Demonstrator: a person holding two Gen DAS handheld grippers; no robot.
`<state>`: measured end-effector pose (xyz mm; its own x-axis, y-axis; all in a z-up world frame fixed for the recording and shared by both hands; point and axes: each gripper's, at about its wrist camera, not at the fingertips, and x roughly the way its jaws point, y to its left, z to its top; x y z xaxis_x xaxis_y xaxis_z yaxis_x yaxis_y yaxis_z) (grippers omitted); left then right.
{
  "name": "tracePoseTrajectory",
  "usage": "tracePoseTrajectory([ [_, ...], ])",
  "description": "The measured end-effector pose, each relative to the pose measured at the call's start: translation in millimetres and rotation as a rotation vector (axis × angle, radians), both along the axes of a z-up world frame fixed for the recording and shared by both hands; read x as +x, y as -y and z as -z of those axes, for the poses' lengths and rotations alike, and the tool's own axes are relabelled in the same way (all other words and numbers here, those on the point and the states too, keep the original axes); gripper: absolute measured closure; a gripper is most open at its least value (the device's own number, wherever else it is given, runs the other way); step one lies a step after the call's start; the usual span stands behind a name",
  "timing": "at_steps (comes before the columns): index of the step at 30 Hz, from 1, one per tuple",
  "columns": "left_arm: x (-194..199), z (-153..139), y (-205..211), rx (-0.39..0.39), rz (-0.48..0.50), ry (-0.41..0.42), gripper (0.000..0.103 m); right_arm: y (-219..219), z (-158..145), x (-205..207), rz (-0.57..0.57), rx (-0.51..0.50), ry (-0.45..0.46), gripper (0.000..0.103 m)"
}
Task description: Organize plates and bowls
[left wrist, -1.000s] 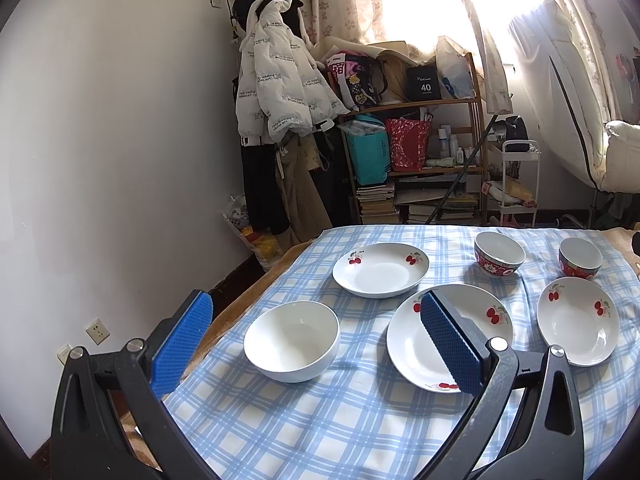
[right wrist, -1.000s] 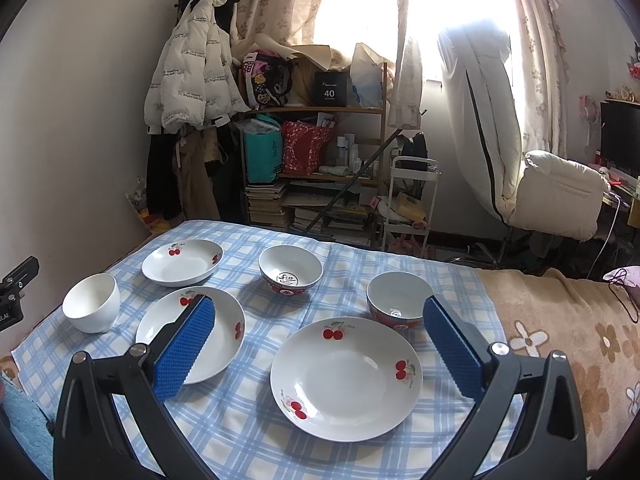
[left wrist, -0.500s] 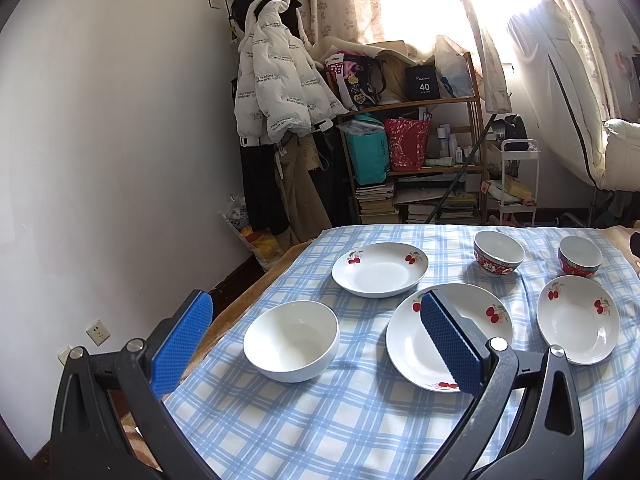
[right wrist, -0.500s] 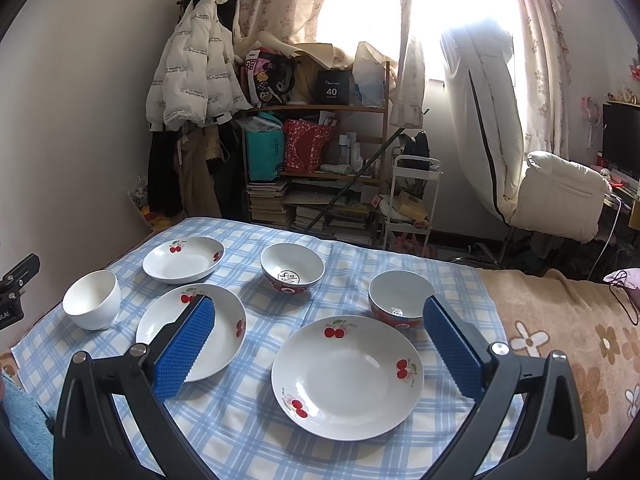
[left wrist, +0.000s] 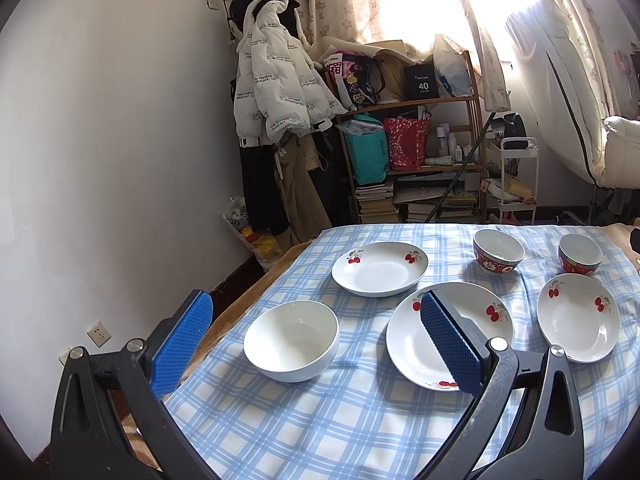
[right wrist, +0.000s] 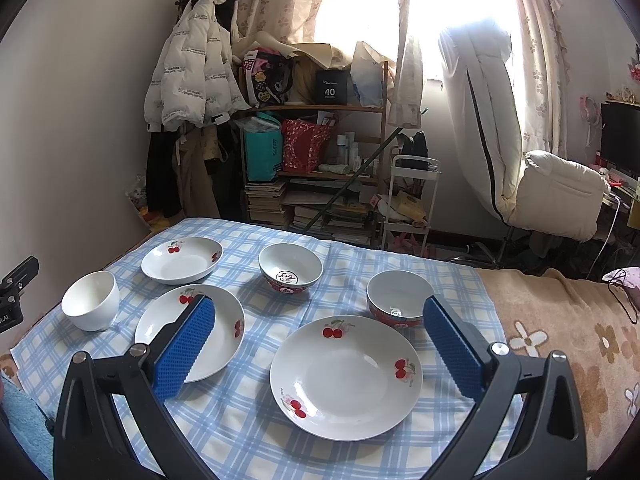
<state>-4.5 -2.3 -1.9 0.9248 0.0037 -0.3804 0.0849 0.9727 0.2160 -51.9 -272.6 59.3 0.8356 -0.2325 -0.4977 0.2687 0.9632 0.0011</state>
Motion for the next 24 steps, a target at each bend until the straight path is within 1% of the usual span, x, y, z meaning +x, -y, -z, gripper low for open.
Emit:
tracePoseTrajectory([
  [13,0,0,0,0.003,-0.001,0.001,0.001,0,1,0,-0.003,0.001,-0.004,0.000],
  [16,1,6,-1,-0.001,-0.002,0.004,0.001,1,1,-1,-0.004,0.001,-0.005,0.000],
  [22,0,7,-1,0.000,0.005,0.002,0.001,1,1,0,-0.004,0.002,-0.011,0.000],
  [23,0,7,-1,0.000,0.007,0.002,0.001,2,5,0,-0.004,0.002,-0.014,0.000],
  [24,0,8,-2,0.003,0.008,0.002,0.001,-2,17,1,-0.004,0.001,-0.016,0.000],
])
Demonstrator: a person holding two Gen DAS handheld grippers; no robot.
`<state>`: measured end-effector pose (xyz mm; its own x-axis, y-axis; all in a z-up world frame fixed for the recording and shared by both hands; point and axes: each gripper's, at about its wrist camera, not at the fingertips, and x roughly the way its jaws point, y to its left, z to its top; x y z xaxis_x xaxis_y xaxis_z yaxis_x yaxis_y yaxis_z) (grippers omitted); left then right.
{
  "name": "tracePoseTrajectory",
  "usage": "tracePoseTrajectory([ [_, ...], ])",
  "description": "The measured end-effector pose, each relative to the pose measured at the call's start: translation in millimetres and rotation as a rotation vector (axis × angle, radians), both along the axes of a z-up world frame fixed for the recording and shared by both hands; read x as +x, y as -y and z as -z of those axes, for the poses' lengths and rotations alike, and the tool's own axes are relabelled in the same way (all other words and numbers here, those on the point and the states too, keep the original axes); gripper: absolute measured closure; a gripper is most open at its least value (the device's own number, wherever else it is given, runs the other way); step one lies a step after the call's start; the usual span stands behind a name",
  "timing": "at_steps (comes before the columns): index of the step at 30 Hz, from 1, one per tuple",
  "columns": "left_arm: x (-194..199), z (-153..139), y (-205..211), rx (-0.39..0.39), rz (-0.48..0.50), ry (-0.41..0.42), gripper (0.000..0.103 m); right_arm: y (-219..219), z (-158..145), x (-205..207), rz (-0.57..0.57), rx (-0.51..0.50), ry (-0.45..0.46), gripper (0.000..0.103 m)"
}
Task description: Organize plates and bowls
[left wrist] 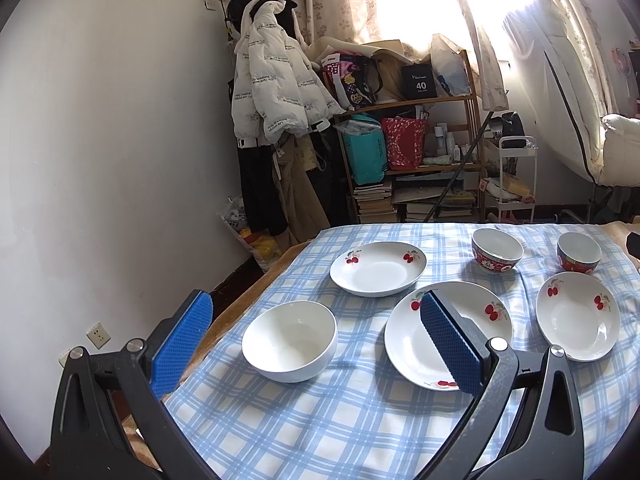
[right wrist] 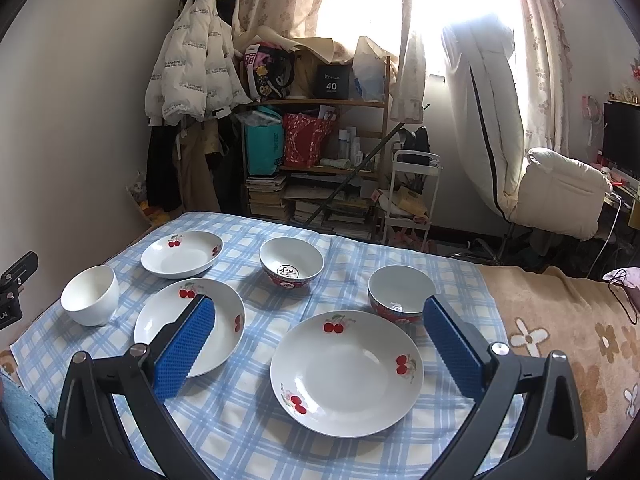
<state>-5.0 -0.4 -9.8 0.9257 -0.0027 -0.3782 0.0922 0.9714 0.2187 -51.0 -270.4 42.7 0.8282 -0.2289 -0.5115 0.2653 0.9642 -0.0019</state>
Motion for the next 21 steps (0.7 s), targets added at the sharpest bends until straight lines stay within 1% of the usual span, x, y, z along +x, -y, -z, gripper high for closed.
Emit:
tracePoseTrajectory([
  [6,3,1,-3,0.000,0.003,-0.013,0.001,1,0,0,-0.002,-0.003,-0.002,0.000],
  [9,7,-2,1,-0.004,0.015,-0.038,0.001,1,0,0,-0.017,0.019,-0.005,0.000],
  [13,10,-1,7,0.024,0.020,-0.041,0.001,2,1,-4,-0.036,0.024,0.003,0.000],
  [16,11,-3,9,0.039,0.031,-0.049,0.001,-1,-2,0,-0.051,0.015,0.002,0.000],
  [19,18,-7,10,0.025,0.063,-0.094,0.001,-4,-9,12,-0.060,0.006,-0.001,0.000],
  [21,23,-10,10,0.015,0.068,-0.114,0.001,-8,-14,23,-0.064,0.005,-0.011,0.000],
])
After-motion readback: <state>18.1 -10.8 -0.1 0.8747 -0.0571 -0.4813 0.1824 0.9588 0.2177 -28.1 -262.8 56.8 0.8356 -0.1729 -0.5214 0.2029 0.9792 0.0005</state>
